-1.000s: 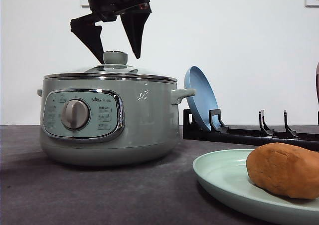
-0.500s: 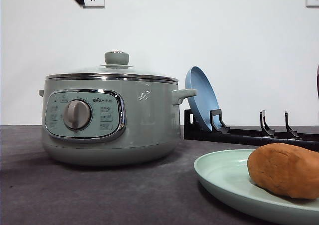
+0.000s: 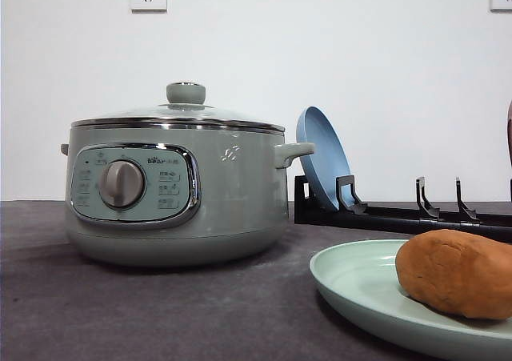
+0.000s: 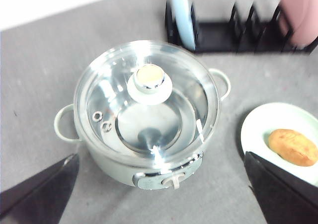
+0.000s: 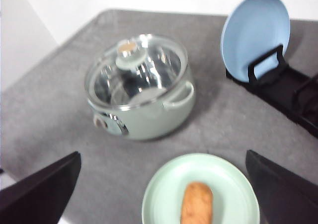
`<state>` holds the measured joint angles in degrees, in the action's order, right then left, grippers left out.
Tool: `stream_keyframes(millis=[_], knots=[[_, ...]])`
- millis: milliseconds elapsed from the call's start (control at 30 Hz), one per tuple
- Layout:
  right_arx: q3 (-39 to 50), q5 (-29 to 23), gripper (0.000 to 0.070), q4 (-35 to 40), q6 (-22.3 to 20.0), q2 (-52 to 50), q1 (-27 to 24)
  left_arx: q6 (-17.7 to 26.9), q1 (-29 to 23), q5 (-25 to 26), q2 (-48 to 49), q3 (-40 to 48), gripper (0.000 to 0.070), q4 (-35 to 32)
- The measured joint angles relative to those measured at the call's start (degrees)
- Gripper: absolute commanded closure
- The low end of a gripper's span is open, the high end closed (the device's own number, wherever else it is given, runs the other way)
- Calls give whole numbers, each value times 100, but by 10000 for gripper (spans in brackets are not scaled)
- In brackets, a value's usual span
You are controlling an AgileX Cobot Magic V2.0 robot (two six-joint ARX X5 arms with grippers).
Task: Transfer potato from steamer to green plate
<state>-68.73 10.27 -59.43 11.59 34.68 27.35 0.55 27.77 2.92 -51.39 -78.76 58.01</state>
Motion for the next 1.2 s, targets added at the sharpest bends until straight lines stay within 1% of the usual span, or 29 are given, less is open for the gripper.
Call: stream_keyframes(millis=[67,133,233,333,533,567,600,633,667,700,733,767,800,1200], knots=[[62,-4,0,45,-87,-26,0,-69,0,5,637,666,0,-346],[189,-59,0,114,-134,-87,0,-262,0,68,1270,1266,0,-648],[451,-120,0,210,-171,-246,0,-565,4,193,2050,1823,0,-808],[738,-116,0,260,-177,-412,0,-747,7,199,2522,2101,0,-810],[1008,-27,0,298,-172,-492,0,-770,7,199,2618,2146,0,-809],[1008,7,0,313,-172,-492,0,-766,7,199,2618,2146,8,-808],[1008,12,2,316,-172,-493,0,-761,7,199,2618,2146,59,-808],[1008,18,30,314,-172,-495,0,-754,7,199,2618,2146,239,-808],[1008,23,168,315,-171,-497,0,-743,7,199,2618,2146,539,-809],[1008,33,415,312,-164,-497,0,-726,7,199,2618,2146,693,-804],[1008,64,683,311,-155,-497,0,-706,7,199,2618,2146,667,-797],[1008,93,694,309,-154,-497,0,-696,7,198,2617,2146,700,-789],[1008,144,676,305,-153,-497,0,-685,7,195,2615,2146,700,-783],[1008,168,681,312,-157,-497,0,-642,7,195,2596,2146,700,-768]])
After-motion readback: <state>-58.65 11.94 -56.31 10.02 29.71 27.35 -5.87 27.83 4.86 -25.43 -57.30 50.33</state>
